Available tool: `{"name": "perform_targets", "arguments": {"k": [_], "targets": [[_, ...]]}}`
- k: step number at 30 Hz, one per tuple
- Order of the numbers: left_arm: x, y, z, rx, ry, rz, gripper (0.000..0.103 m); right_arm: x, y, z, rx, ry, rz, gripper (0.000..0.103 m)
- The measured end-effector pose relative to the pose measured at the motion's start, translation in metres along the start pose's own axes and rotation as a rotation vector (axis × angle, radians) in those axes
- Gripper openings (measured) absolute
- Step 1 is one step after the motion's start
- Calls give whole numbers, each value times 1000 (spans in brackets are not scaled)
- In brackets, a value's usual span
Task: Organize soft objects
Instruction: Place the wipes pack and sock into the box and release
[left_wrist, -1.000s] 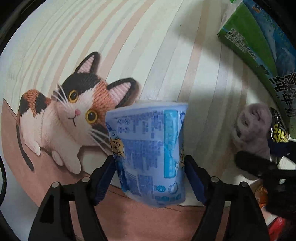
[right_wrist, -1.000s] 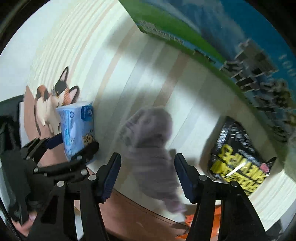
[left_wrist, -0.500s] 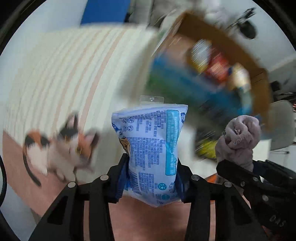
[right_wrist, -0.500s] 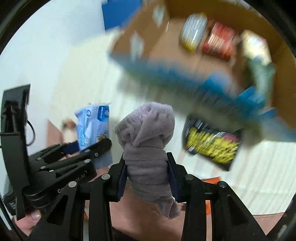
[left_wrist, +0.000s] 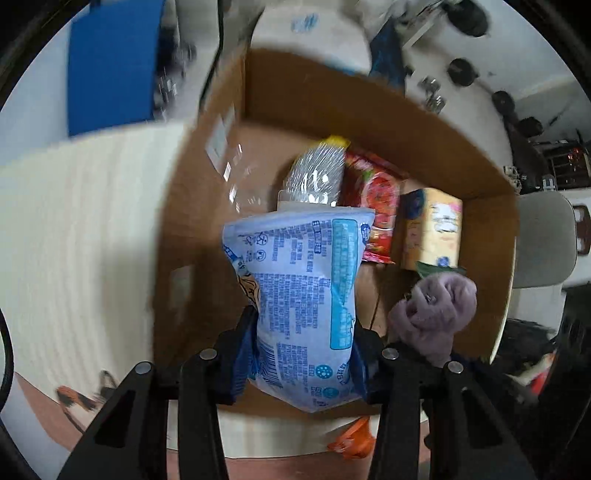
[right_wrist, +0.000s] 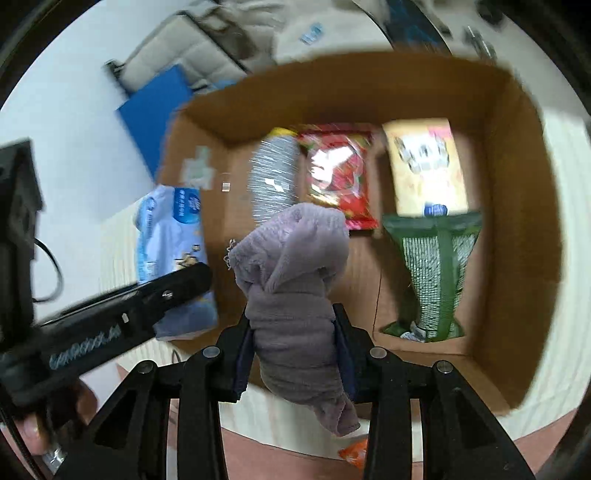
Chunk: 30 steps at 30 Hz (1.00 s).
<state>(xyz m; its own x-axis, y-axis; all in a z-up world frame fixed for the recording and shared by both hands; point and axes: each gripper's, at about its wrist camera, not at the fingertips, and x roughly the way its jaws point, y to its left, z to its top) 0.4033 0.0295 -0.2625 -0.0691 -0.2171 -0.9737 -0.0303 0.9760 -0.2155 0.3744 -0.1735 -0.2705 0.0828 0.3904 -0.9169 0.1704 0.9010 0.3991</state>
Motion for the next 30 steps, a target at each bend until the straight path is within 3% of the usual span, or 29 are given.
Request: {"name": "perform_targets", "arguments": {"k": [3,10,17,21,24,26,28,30], "targets": [[31,-1,11,-11,72,8,42,26,-18,10,87,41,22,41],[70,-4,16,3,139,60,42,59,-32,18,119,78,-23,41],[82,-7,14,7,165,80,44,80,-30,23,120,96,-58,41],[77,-12,16,3,177,79,50,82,-25,25,101,100,-90,43],[56,-21,31,21,158,73,56,75,-14,31,67,89,-110,51],[41,-23,29,35,125,87,63,65,-5,31,31,72,-131,68],[28,-25,26,41,99,86,77,55,0,30,-1,54,-149,72],[13,-26,21,40,58,90,79,43,5,27,-33,38,-177,74]]}}
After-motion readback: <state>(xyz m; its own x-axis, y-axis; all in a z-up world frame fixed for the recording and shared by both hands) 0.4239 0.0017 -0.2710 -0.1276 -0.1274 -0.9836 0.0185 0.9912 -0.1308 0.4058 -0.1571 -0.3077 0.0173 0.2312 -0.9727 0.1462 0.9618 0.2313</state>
